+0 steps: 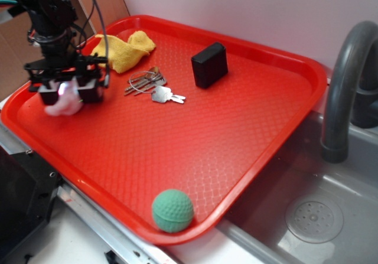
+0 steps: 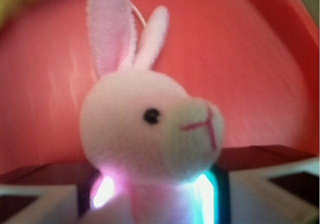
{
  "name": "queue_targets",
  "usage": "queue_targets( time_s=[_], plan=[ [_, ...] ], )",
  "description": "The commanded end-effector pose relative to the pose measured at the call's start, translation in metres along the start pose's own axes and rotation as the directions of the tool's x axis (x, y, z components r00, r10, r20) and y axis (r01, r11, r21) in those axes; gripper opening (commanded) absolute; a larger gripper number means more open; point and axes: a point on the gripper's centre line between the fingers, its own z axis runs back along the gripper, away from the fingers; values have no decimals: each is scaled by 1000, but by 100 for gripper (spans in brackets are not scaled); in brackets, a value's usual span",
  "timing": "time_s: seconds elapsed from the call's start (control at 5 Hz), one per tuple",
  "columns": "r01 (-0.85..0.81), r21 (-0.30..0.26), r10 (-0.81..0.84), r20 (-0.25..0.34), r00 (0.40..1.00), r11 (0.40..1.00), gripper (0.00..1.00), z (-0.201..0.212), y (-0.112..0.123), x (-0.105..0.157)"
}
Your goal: Grab the pink bunny.
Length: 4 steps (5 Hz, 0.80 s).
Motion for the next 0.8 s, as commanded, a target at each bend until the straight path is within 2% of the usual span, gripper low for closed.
queue_targets(
  time_s=[0.0, 0.2, 0.4, 0.6],
  plan=[
    [381, -152, -383, 21, 924, 912, 0, 116, -23, -21],
    [530, -232, -491, 208, 846, 816, 0, 166, -40, -67],
    [581, -265, -513, 287, 809, 769, 0, 215, -42, -87],
    [593, -328, -514, 300, 804, 735, 0, 212, -37, -78]
  ],
)
